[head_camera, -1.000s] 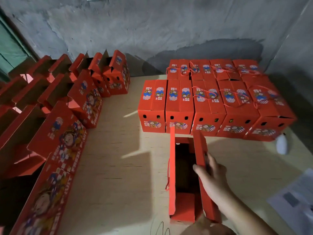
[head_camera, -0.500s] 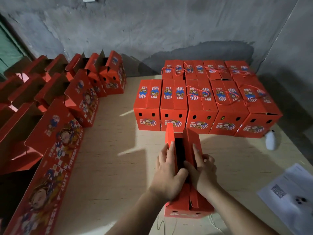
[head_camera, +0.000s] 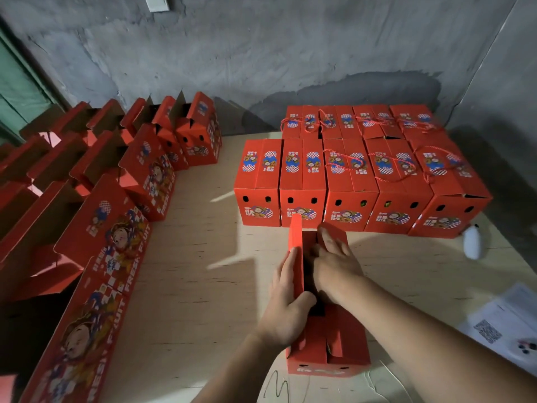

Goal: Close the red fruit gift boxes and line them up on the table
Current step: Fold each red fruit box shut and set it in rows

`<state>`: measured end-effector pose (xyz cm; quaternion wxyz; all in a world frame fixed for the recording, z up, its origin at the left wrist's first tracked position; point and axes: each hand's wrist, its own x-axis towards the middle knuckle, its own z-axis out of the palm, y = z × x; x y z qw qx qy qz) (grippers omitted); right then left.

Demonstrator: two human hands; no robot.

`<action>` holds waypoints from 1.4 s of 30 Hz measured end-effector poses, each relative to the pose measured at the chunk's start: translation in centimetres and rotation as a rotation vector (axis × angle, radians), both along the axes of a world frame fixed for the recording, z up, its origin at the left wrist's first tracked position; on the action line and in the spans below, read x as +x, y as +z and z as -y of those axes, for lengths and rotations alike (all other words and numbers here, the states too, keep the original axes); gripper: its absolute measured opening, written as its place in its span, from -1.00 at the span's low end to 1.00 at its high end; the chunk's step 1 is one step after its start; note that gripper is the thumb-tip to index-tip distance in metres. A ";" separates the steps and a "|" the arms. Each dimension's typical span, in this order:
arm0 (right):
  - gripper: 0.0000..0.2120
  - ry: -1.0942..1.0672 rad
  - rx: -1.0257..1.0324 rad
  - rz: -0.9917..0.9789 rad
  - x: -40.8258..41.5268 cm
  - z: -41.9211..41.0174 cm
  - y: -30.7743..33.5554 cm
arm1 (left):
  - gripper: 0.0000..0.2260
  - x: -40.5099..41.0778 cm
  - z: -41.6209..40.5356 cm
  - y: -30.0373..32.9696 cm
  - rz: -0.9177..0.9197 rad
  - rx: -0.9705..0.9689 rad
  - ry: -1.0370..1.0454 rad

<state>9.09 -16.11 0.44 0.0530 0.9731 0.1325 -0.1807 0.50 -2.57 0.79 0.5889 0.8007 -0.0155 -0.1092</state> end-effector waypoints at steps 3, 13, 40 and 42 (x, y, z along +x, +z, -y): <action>-0.33 0.043 0.019 0.008 0.0 1.0 0.5 | -0.31 0.3 0.7 0.0 0.050 0.180 -0.044; -0.18 -0.439 0.790 0.070 -2.0 4.7 1.3 | -0.22 1.0 4.8 -3.2 0.023 0.947 -0.210; -0.34 -0.675 0.948 0.121 -1.2 2.6 -4.5 | -0.52 10.6 5.2 -4.8 0.032 1.005 -0.062; -0.34 -0.681 0.872 0.132 -1.2 2.1 -4.4 | -0.46 10.5 4.9 -5.5 0.079 1.133 -0.138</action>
